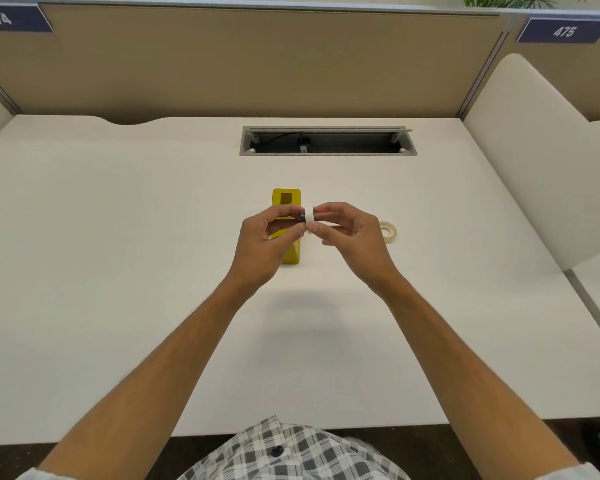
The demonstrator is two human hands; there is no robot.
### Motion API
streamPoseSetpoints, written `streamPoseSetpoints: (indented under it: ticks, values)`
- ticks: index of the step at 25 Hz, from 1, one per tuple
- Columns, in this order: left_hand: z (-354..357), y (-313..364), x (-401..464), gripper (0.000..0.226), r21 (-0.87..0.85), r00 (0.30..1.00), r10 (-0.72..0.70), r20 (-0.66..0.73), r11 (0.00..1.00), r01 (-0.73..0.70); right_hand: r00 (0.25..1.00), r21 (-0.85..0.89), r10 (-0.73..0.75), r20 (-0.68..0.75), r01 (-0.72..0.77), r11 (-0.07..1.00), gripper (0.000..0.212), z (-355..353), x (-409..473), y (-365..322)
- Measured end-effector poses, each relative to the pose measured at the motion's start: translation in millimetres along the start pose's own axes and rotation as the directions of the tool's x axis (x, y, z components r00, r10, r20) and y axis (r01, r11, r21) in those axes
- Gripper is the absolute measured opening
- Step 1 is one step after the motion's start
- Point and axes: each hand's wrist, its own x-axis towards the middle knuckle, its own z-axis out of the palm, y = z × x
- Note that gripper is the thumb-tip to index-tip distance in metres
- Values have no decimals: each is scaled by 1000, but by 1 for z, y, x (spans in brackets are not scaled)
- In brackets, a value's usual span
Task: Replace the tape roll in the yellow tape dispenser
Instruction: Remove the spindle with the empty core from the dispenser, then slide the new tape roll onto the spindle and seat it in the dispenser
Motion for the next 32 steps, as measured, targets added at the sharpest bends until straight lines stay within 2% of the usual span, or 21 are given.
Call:
streamPoseSetpoints:
  ticks: [4,7,10,13,16,21,28,32]
  values:
    - [-2,-2,0,23,-5,1000,-12,2,1000,12,991,19,44,-125,-42,999,36,-10,1,12]
    - [-4,-6,1,27,-17,999,-47,-12,999,47,973,-227,47,-224,-99,969,36,-23,1,33]
    - [-5,-6,2,27,-21,999,-45,-5,999,45,969,-498,18,-245,-142,855,35,-35,-1,56]
    - [-5,-6,3,25,-21,999,-40,-3,999,40,977,-666,59,-205,-183,723,36,-45,-1,75]
    - [-4,-6,5,26,-12,999,-40,-5,999,40,972,-704,120,-202,-229,672,33,-49,1,88]
    - [-4,-7,5,26,-4,999,-35,-1,999,35,970,-720,147,-192,-241,651,34,-49,3,98]
    - [-3,-9,6,25,0,999,-38,-2,999,38,969,-743,173,-177,-247,622,51,-50,1,106]
    - [-4,-9,7,26,-1,1000,-31,0,1000,31,955,-749,32,-294,-251,613,48,-62,9,101]
